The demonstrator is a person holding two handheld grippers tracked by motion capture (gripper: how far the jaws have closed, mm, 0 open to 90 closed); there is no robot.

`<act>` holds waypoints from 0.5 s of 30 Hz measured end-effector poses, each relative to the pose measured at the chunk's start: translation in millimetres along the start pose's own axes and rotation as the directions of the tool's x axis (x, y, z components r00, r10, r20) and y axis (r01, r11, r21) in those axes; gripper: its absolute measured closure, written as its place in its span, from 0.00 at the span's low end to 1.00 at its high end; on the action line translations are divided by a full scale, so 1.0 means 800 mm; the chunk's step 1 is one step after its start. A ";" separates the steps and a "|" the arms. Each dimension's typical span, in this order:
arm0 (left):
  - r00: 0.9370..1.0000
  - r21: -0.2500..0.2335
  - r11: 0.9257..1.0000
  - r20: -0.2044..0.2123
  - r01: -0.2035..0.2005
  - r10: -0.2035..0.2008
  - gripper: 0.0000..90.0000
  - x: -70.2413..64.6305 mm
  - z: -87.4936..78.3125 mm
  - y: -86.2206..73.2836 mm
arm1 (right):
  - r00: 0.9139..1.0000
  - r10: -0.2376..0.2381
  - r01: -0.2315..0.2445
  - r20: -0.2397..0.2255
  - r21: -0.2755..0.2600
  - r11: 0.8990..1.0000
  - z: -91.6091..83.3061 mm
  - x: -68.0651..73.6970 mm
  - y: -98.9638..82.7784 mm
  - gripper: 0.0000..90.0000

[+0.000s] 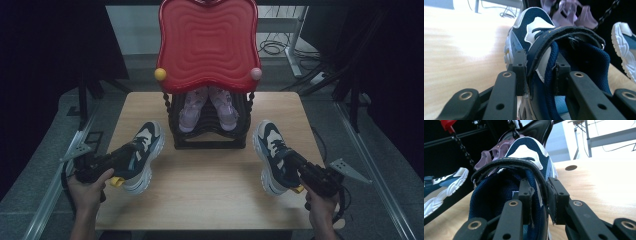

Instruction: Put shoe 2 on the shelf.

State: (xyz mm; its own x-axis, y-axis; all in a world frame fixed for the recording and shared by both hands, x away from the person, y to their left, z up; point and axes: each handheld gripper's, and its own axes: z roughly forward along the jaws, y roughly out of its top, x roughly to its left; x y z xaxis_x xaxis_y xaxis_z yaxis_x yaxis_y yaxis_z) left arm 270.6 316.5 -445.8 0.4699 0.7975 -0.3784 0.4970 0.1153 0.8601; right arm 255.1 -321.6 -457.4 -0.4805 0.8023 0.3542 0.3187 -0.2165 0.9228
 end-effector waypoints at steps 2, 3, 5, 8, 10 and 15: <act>1.000 -0.014 1.000 0.001 0.003 -0.003 0.78 0.001 -0.001 0.006 | 1.000 0.004 -0.004 0.010 -0.008 1.000 0.000 0.000 0.004 0.83; 1.000 -0.020 1.000 0.001 0.006 -0.006 0.78 0.001 -0.001 0.008 | 1.000 0.005 -0.005 0.015 -0.014 1.000 0.001 -0.001 0.006 0.83; 1.000 -0.027 1.000 -0.002 0.011 -0.011 0.78 0.002 0.000 0.012 | 1.000 0.008 -0.008 0.021 -0.027 1.000 0.001 -0.001 0.012 0.83; 1.000 -0.033 0.999 -0.009 0.010 -0.010 0.78 0.002 0.000 0.018 | 1.000 0.005 -0.003 0.030 -0.046 0.999 0.002 -0.001 0.021 0.83; 1.000 -0.041 0.999 -0.010 0.008 -0.008 0.78 0.002 -0.001 0.024 | 0.999 0.003 -0.001 0.034 -0.054 0.999 0.003 -0.001 0.028 0.83; 1.000 -0.071 0.997 0.004 0.011 -0.011 0.78 0.001 -0.004 0.041 | 0.999 0.005 -0.002 0.038 -0.072 0.997 0.006 -0.003 0.042 0.83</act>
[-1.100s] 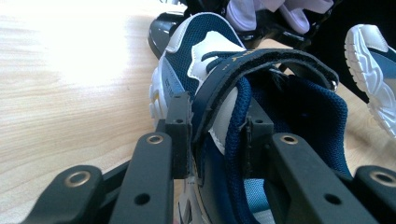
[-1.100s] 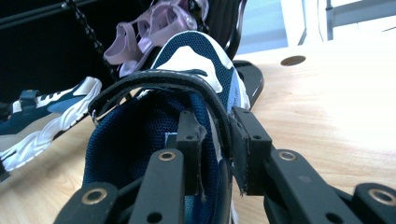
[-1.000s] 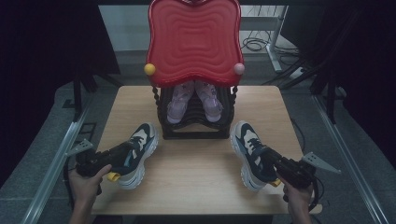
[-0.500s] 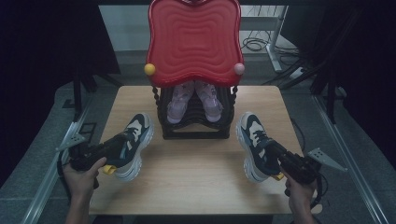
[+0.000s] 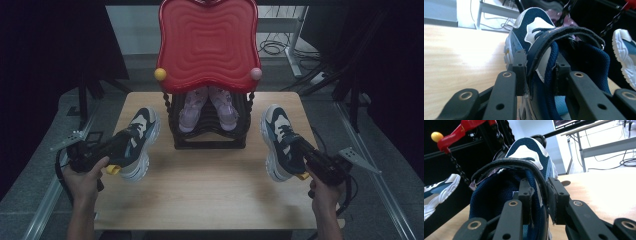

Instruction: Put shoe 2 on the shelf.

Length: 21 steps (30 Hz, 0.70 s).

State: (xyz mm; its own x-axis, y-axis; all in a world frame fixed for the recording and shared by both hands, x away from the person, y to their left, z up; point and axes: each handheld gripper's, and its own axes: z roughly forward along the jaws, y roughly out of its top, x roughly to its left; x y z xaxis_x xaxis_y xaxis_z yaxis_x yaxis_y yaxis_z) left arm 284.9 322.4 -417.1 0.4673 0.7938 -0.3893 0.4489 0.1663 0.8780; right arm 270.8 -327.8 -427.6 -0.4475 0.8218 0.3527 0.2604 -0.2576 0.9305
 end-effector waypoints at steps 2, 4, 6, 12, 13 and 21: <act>1.000 -0.006 1.000 0.003 -0.005 0.005 0.78 -0.001 0.000 0.007 | 1.000 -0.002 0.002 0.002 -0.006 1.000 0.003 0.000 0.006 0.82; 1.000 -0.012 1.000 0.003 -0.009 0.009 0.78 -0.003 0.001 0.013 | 1.000 0.003 -0.003 0.003 -0.014 1.000 0.005 0.000 0.013 0.82; 1.000 -0.015 1.000 0.008 -0.014 0.014 0.78 -0.004 0.002 0.019 | 1.000 0.007 -0.007 -0.001 -0.022 1.000 0.008 0.002 0.020 0.82; 1.000 -0.030 1.000 0.027 -0.003 0.004 0.78 -0.005 0.007 0.029 | 1.000 0.008 -0.008 -0.003 -0.036 0.999 0.015 0.006 0.034 0.82; 1.000 -0.030 1.000 0.027 -0.004 0.005 0.78 -0.005 0.008 0.030 | 1.000 0.010 -0.010 -0.005 -0.033 0.999 0.016 0.005 0.036 0.82; 0.999 -0.050 0.999 0.036 -0.004 0.006 0.78 -0.006 0.012 0.047 | 1.000 0.019 -0.019 -0.004 -0.041 0.999 0.021 0.007 0.052 0.82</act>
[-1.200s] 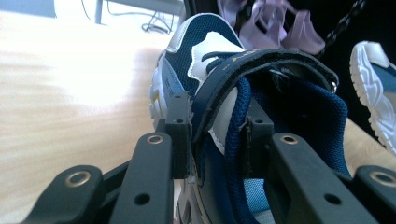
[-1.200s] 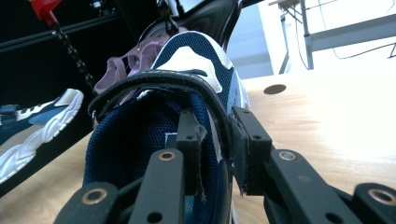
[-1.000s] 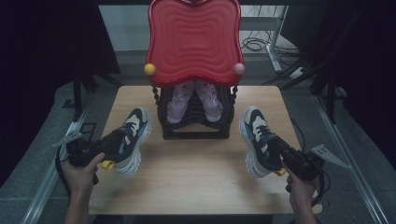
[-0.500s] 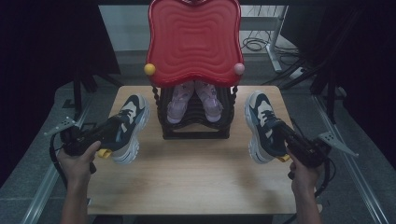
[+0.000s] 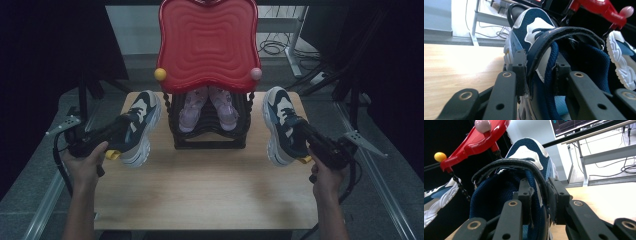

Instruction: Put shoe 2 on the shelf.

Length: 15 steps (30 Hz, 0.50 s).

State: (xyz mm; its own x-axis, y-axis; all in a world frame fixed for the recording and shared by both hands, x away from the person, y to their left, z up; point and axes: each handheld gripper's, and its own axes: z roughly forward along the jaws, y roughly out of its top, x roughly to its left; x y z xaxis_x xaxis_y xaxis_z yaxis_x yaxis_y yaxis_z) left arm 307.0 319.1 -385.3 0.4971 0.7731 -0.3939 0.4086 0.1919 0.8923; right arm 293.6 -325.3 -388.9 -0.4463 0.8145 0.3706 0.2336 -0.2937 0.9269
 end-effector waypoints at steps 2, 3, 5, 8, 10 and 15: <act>1.000 -0.007 1.000 0.002 0.003 -0.003 0.78 0.000 0.000 0.004 | 1.000 -0.005 0.005 0.004 -0.004 1.000 0.001 0.000 0.005 0.82; 1.000 -0.010 1.000 0.000 -0.001 0.001 0.78 -0.001 0.000 0.007 | 1.000 -0.006 0.006 0.004 -0.006 1.000 0.001 0.000 0.007 0.82; 1.000 -0.016 1.000 0.000 -0.004 0.004 0.78 -0.002 0.000 0.012 | 1.000 -0.012 0.012 0.006 -0.010 1.000 0.002 0.001 0.012 0.82; 1.000 -0.027 1.000 -0.001 -0.005 0.005 0.78 -0.003 0.000 0.019 | 1.000 -0.013 0.013 0.007 -0.012 1.000 0.004 0.003 0.019 0.82; 1.000 -0.036 0.999 -0.001 -0.006 0.006 0.78 -0.003 -0.001 0.025 | 1.000 -0.022 0.022 0.009 -0.014 1.000 0.006 0.004 0.023 0.82; 1.000 -0.056 0.998 0.003 0.009 -0.008 0.78 -0.002 -0.002 0.035 | 1.000 -0.022 0.022 0.008 -0.011 1.000 0.010 0.006 0.032 0.82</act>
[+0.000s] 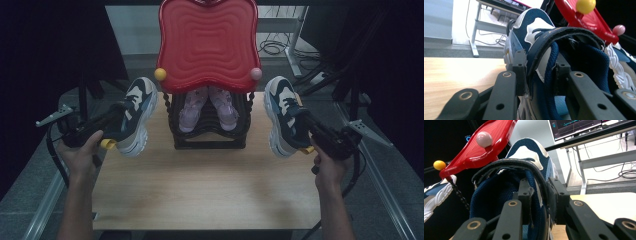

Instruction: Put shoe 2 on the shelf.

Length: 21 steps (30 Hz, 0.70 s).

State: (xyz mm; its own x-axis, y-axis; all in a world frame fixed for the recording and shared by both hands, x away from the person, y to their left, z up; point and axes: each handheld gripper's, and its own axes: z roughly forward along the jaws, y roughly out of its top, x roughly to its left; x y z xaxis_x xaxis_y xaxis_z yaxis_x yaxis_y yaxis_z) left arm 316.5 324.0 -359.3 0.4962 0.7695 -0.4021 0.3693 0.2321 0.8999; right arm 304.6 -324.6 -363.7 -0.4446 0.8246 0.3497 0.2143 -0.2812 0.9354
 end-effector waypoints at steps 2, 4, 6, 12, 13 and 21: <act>1.000 -0.005 1.000 -0.003 -0.003 0.003 0.78 0.000 -0.001 0.005 | 1.000 -0.004 0.004 -0.001 -0.006 1.000 0.002 0.001 0.003 0.82; 1.000 -0.010 1.000 -0.007 -0.003 0.003 0.78 0.000 -0.001 0.008 | 1.000 -0.005 0.005 0.001 -0.009 1.000 0.004 0.002 0.007 0.82; 1.000 -0.015 1.000 -0.012 -0.005 0.005 0.78 -0.001 -0.001 0.012 | 1.000 -0.002 0.003 0.011 -0.015 1.000 0.005 0.004 0.011 0.82; 0.999 -0.020 0.999 -0.031 -0.032 0.032 0.78 -0.005 0.000 0.025 | 1.000 0.002 -0.001 0.022 -0.026 1.000 0.009 0.007 0.022 0.82; 0.999 -0.021 0.999 -0.033 -0.034 0.033 0.78 -0.005 0.001 0.027 | 1.000 0.000 0.001 0.022 -0.028 1.000 0.010 0.007 0.024 0.82; 0.999 -0.030 0.999 -0.028 -0.040 0.039 0.78 -0.008 0.005 0.043 | 1.000 -0.006 0.007 0.021 -0.033 0.999 0.013 0.011 0.038 0.82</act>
State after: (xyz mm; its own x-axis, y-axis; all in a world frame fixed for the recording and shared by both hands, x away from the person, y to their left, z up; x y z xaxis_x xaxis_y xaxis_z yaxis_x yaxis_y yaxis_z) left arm 329.4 324.5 -326.2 0.4880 0.7943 -0.3619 0.3254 0.2193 0.9198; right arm 316.1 -321.0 -332.4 -0.4276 0.8366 0.3425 0.1819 -0.2915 0.9391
